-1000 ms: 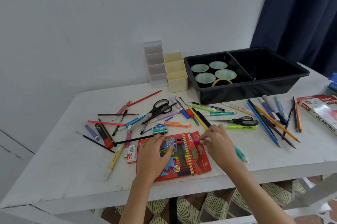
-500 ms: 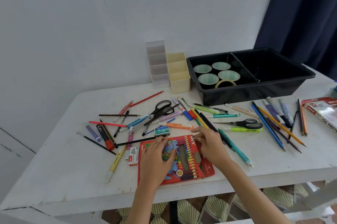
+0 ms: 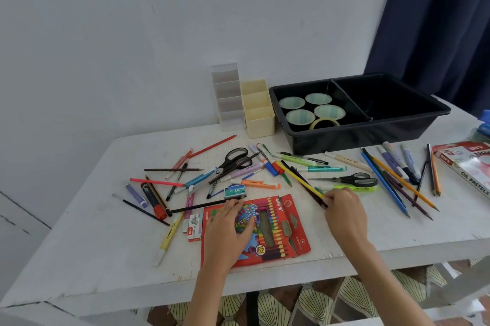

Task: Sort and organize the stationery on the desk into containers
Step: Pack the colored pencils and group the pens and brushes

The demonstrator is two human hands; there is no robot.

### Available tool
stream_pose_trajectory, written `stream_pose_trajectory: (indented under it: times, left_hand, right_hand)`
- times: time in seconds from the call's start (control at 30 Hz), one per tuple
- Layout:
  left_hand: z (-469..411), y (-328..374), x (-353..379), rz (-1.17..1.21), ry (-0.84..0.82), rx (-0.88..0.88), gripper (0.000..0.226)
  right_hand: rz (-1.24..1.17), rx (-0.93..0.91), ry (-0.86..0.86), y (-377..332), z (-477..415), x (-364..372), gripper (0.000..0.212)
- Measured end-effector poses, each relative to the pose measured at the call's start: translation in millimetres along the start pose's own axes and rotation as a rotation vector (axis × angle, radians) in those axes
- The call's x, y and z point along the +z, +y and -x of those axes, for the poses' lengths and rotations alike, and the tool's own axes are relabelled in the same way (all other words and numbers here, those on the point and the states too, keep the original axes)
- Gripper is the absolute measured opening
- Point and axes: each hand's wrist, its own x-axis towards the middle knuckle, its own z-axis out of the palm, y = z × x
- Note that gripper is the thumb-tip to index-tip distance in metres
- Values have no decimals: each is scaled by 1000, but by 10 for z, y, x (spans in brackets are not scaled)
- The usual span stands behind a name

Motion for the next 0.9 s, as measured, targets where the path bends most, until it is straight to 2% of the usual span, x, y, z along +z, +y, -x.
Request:
stream_pose_trajectory:
  times: [0.17,0.3,0.4,0.57,0.67,0.77,0.9]
  left_hand:
    - [-13,21,-30,-21,-8,-3,57]
    - [-19,50,-55,-27,-4,4,57]
    - [-22,79,-66,-49,-3,3,66]
    - [-17,127,-106,-112,-43,-9,78]
    - [-23,143,-130,-109,-62,-13,77]
    - [-16,149,-150,-105,-69,-5,75]
    - [-2,148,-152,-104,-64,1,75]
  right_hand:
    - [-63,31,19,291,-83,-315,22]
    - [-47,-29,54,525,-88,-508,23]
    - [-29,-71,7,566,-86,-530,22]
    - [23,-205,-73,298,52,-334,19]
    - [59,-297,-89,26,131,-119,20]
    - [49,-300,-140,-241,163,78,22]
    - [31,-331,-79,-376,213,273,22]
